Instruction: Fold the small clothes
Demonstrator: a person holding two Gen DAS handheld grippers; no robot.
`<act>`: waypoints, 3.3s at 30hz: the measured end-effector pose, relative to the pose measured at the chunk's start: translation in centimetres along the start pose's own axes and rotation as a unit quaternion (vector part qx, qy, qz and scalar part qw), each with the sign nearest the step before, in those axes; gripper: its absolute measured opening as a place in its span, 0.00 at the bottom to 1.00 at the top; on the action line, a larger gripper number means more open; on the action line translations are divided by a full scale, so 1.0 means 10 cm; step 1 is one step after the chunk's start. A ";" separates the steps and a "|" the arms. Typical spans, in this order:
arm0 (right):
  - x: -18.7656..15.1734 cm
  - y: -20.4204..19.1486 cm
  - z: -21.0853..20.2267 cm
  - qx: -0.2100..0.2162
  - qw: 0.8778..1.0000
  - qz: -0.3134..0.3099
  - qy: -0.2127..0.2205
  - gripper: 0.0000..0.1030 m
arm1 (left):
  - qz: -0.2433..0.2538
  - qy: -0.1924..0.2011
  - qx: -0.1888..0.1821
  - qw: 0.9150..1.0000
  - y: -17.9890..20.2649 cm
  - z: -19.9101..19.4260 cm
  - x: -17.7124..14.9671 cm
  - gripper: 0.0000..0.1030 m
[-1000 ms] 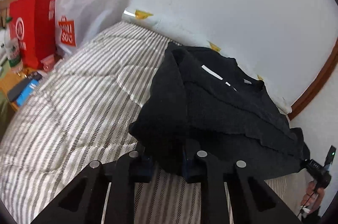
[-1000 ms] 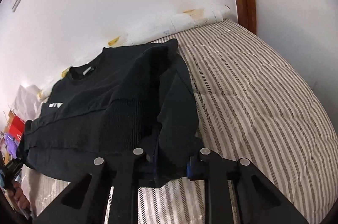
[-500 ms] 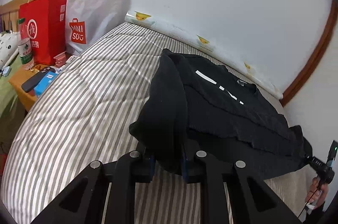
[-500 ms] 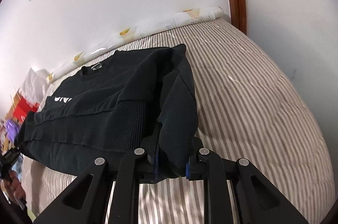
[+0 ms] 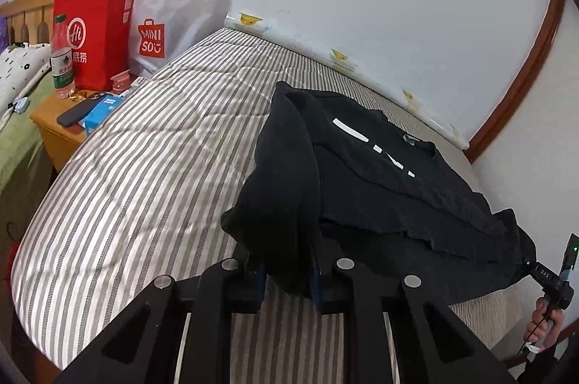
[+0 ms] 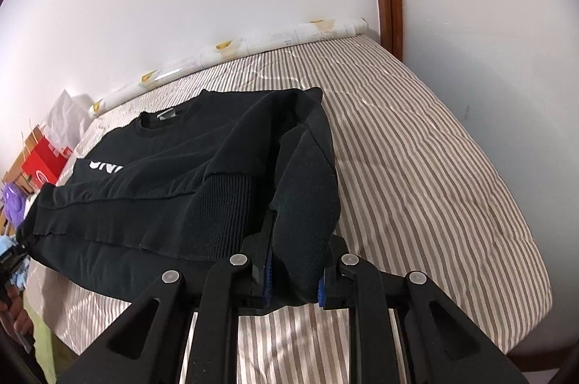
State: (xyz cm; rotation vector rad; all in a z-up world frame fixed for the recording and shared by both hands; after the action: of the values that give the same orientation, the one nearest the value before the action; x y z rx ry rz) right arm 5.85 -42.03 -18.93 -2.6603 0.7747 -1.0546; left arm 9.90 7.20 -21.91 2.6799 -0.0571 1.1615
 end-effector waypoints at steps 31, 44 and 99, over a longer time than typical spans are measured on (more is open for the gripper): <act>-0.05 -0.50 -0.65 0.025 0.995 -0.041 0.082 0.27 | 0.013 0.047 0.038 0.998 -0.04 -0.56 0.03 0.51; -0.56 -0.77 -0.21 0.043 0.996 -0.076 0.006 0.27 | 0.079 0.004 0.008 0.997 0.41 -0.19 -0.06 0.52; 1.11 -1.07 1.26 0.004 0.998 -0.059 0.026 0.49 | 0.087 -0.028 0.045 0.995 0.26 1.38 1.48 0.55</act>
State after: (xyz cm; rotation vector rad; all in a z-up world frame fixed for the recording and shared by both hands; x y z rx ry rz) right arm 25.54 -39.10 -18.01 -2.7114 0.6284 -1.1559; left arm 29.66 2.49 -19.87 2.8345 -0.2589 1.1635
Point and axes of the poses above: each gripper's, at about its wrist camera, not at the fingertips, and z roughly the way its jaws point, y to its right, x to its top, the point moved 7 cm from there along z, roughly the way its jaws point, and after that the axes turned 15 degrees about z, right-handed, at the moved point
